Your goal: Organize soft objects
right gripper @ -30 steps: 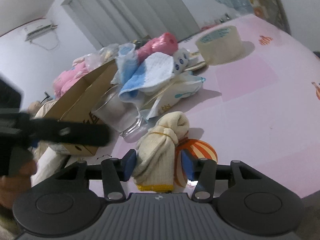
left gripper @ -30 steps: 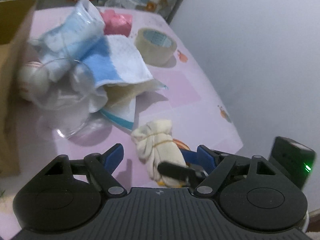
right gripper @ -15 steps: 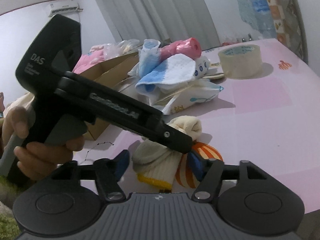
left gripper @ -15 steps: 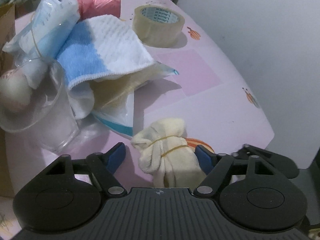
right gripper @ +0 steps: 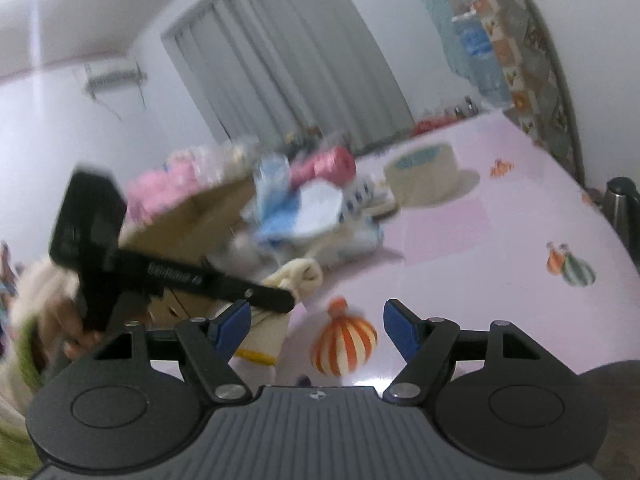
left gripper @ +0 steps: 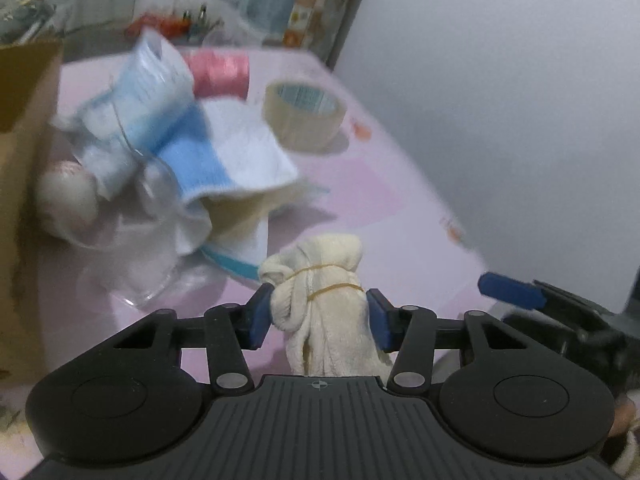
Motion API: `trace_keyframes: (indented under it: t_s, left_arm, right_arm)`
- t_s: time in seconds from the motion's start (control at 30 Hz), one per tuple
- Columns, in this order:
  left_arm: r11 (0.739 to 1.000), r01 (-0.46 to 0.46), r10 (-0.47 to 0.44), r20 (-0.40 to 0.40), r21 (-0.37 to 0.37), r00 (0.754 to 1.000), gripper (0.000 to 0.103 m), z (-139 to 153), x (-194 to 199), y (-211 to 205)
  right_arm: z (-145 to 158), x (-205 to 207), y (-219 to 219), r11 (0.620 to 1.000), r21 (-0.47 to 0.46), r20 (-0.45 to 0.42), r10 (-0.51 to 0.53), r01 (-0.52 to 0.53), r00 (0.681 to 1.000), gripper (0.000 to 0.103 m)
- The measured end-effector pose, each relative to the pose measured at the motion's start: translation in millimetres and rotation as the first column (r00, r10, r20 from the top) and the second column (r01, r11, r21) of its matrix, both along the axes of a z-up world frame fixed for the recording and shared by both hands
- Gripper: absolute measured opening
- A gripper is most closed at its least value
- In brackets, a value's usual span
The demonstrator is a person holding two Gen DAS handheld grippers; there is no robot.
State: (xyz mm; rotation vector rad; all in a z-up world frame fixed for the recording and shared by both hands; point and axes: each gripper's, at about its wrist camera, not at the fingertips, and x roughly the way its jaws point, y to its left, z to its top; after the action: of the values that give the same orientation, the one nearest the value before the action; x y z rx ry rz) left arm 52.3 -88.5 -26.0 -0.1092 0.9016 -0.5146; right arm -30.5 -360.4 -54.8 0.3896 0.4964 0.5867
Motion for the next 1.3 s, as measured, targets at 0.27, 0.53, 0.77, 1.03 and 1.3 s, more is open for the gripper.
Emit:
trace_keyframes:
  t_s: [0.27,0.53,0.77,1.03,1.3]
  left_arm:
    - [0.988,-0.071,0.094,0.173,-0.137,0.98,0.049,53,-47,52]
    - [0.943,-0.277,0.318,0.252,-0.185,0.914,0.049,81,-63,116]
    - [0.888,-0.409,0.45,0.219,-0.211,0.866,0.049,77,-65,155]
    - [0.853,-0.472,0.517,0.228,-0.224,0.825,0.049,79,-74,180]
    - [0.828,-0.519,0.558,0.23,-0.212,0.797,0.049,81,-75,192]
  right_arm:
    - [44,10,0,0.978,0.197,0.134,0.046,-0.072,0.99,0.052]
    - [81,120,94,0.989,0.11,0.049,0.098,-0.102,0.994,0.052]
    - [68,213,172,0.991,-0.076,-0.114,0.101,-0.11,0.988,0.052]
    - [52,246,209,0.968,-0.198,-0.242,0.101,-0.151,0.965,0.043]
    - [73,229,202,0.969,-0.225,-0.183,0.06,-0.101,0.981,0.037]
